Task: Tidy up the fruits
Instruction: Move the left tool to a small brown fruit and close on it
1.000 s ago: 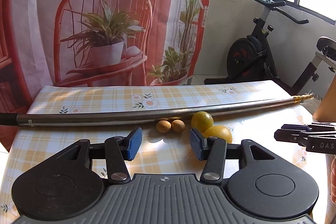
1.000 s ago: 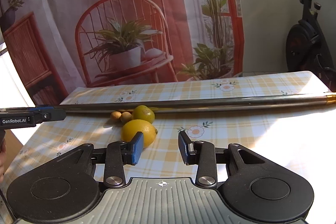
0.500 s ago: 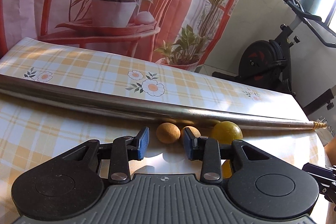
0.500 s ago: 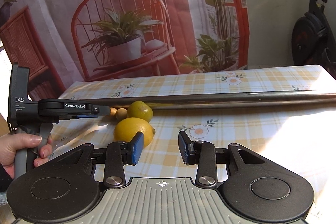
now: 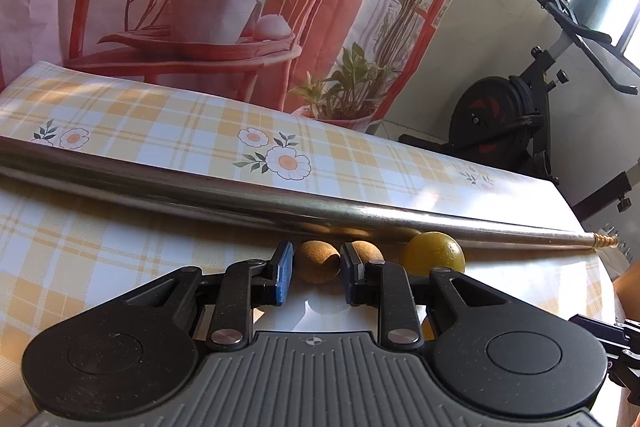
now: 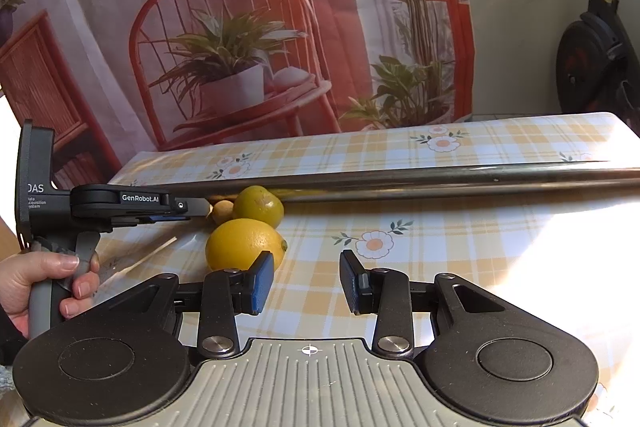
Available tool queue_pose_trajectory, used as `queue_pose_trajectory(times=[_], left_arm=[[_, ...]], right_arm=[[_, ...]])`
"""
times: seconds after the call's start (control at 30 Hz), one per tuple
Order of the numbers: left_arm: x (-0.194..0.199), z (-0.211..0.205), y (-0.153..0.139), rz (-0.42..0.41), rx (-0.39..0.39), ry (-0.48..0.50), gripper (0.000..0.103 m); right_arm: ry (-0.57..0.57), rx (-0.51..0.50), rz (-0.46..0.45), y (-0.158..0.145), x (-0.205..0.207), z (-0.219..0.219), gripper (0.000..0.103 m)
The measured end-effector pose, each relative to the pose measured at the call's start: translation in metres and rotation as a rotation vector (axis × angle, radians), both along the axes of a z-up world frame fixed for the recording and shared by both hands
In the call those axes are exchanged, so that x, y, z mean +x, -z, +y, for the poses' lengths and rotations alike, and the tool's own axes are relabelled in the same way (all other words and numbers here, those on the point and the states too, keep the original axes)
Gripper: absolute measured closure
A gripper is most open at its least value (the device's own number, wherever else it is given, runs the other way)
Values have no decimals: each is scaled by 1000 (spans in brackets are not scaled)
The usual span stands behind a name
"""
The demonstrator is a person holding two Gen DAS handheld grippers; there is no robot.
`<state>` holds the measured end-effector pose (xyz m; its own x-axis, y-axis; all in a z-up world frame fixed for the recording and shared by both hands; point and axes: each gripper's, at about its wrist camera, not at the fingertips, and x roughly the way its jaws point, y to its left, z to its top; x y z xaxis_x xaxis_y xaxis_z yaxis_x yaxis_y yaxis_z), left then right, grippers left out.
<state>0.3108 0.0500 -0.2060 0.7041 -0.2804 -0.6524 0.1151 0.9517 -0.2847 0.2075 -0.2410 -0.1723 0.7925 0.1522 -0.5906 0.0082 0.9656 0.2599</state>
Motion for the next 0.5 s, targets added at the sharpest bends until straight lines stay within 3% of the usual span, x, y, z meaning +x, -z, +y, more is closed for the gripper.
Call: queue_pose_trajectory(times=[0.3, 0.5], left_arm=[[-57, 13, -8, 15, 92, 102, 76], [-62, 9, -7, 15, 124, 117, 75]], right_arm=[[1, -2, -3, 0, -2, -1, 69], [-4, 3, -2, 0, -4, 3, 69]])
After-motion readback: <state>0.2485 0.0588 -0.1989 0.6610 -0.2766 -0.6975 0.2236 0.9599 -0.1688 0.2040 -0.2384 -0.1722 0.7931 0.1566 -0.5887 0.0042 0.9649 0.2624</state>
